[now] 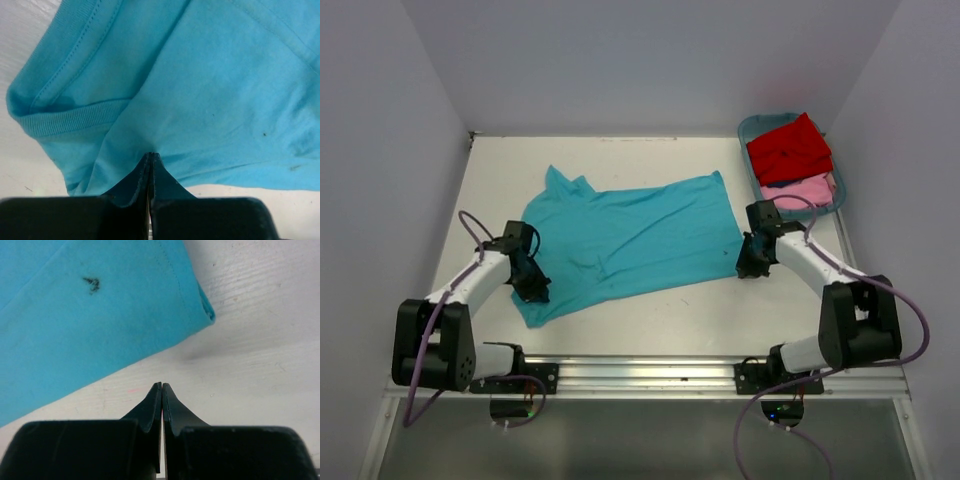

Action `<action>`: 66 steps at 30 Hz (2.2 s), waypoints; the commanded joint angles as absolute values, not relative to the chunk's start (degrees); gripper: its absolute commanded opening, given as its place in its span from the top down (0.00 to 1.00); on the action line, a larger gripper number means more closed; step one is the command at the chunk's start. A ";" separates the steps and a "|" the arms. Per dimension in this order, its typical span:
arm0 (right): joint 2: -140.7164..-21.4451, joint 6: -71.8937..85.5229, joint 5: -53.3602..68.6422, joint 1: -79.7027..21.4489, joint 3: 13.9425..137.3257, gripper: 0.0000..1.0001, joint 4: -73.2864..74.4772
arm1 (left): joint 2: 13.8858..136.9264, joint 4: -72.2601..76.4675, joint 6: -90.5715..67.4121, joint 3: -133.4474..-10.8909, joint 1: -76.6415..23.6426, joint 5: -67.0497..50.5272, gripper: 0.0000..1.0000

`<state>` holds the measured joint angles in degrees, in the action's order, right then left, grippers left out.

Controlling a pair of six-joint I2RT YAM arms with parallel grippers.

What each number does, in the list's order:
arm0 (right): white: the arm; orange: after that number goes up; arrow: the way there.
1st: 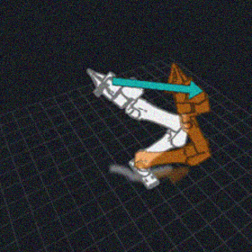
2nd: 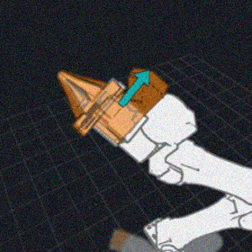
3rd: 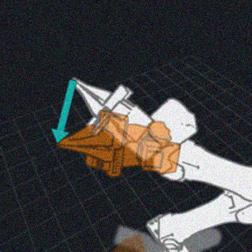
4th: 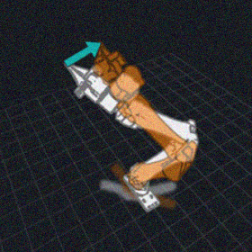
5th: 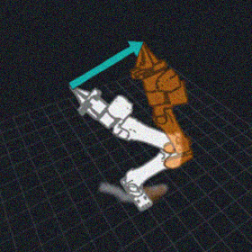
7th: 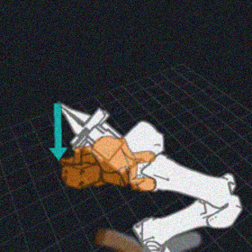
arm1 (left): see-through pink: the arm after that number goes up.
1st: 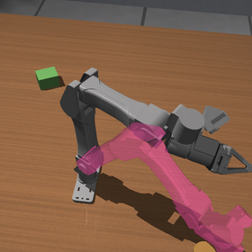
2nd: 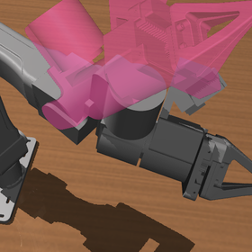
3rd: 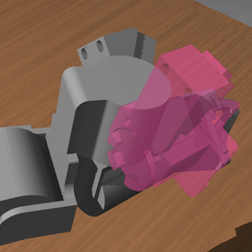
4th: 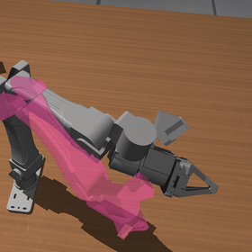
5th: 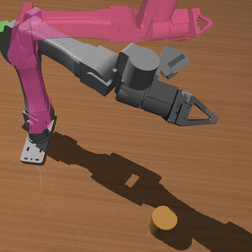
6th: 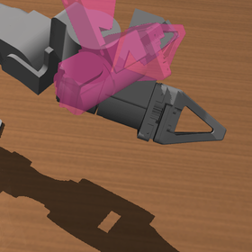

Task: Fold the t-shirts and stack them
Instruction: Grap the side of the flattened tshirt furthest away from the robot with both arms

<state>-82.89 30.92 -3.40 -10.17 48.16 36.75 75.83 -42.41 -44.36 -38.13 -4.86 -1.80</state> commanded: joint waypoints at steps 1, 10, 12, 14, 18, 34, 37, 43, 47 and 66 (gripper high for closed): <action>-78.06 31.81 -1.32 -11.07 48.25 1.00 40.42 | 71.03 -44.82 -43.25 -40.85 -4.57 -4.21 1.00; -77.42 28.57 -1.67 -12.39 64.21 0.72 41.66 | 67.39 -36.58 -37.71 -56.86 -4.48 -2.20 0.58; -81.28 27.25 -3.07 -12.31 68.71 0.50 41.66 | 70.65 -31.40 -37.36 -59.75 -4.39 -0.18 0.37; -87.51 26.63 -3.69 -12.39 75.89 0.40 42.18 | 77.04 -27.01 -37.35 -62.21 -4.13 1.57 0.29; -95.87 26.54 -2.20 -12.48 84.62 0.35 42.10 | 90.76 -22.77 -33.16 -72.82 -2.82 1.68 0.27; -92.03 23.38 2.64 -12.48 77.35 0.39 39.11 | 124.97 -19.07 -23.55 -107.30 3.86 -4.22 0.32; -91.85 23.12 2.90 -12.48 76.91 0.39 39.90 | 131.37 -20.91 -22.76 -112.05 4.57 -6.50 0.34; -91.41 23.12 2.29 -12.48 76.90 0.41 40.25 | 137.28 -21.01 -22.24 -116.10 4.83 -14.58 0.38; -91.32 23.12 1.85 -12.57 76.73 0.42 40.61 | 138.43 -17.94 -22.41 -116.72 5.01 -22.05 0.38; -92.72 23.38 0.26 -12.48 76.55 0.48 41.13 | 141.33 -20.04 -23.03 -115.40 7.12 -29.71 0.59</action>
<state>-94.00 24.16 0.95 -12.36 76.66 40.73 141.91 -19.40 -24.60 -115.44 6.00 -30.39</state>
